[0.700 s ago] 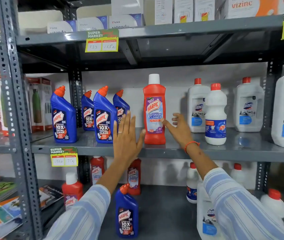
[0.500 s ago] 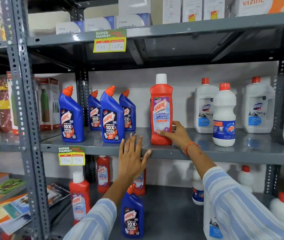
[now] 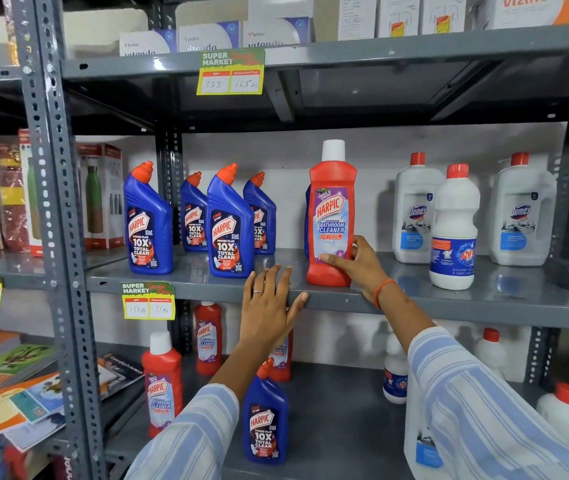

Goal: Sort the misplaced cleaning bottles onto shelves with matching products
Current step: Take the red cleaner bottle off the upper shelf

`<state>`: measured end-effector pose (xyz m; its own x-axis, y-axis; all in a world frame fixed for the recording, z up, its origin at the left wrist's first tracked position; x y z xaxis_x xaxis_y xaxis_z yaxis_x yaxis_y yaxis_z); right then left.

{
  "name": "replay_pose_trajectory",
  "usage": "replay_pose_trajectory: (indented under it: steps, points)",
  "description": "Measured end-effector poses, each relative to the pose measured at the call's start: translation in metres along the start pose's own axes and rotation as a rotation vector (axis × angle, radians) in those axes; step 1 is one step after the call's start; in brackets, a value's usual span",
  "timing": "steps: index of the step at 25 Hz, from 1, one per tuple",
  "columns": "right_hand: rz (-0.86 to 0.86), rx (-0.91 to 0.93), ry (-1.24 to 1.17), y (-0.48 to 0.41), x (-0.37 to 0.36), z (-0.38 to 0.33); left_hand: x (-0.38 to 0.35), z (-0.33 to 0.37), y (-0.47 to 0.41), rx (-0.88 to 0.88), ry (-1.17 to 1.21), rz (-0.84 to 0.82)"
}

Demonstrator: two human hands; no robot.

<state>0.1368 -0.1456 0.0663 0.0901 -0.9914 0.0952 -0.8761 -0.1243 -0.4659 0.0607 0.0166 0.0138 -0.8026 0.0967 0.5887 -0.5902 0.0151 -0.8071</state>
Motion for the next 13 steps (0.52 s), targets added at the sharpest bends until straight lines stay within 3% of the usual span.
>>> replay_pose_trajectory:
  steps: [4, 9, 13]
  points:
    - [0.005, 0.045, -0.036, 0.023, 0.000, -0.011, 0.000, -0.001, 0.002, 0.007, 0.003, -0.045]
    - [-0.003, 0.141, -0.060, 0.065, 0.000, -0.027, 0.018, -0.007, 0.029, 0.071, 0.103, 0.155]
    - [-0.060, 0.139, -0.135, 0.108, -0.018, 0.000, 0.011, -0.023, 0.061, 0.092, 0.098, 0.181]
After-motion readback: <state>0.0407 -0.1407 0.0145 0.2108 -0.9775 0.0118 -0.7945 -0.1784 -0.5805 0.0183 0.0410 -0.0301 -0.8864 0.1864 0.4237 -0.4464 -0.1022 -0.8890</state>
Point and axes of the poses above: each hand's wrist, its own y-axis away from the middle knuckle, its own x-axis out of the back of the hand, z = x × y, the point moved 9 cm from there along -y, towards the middle knuckle
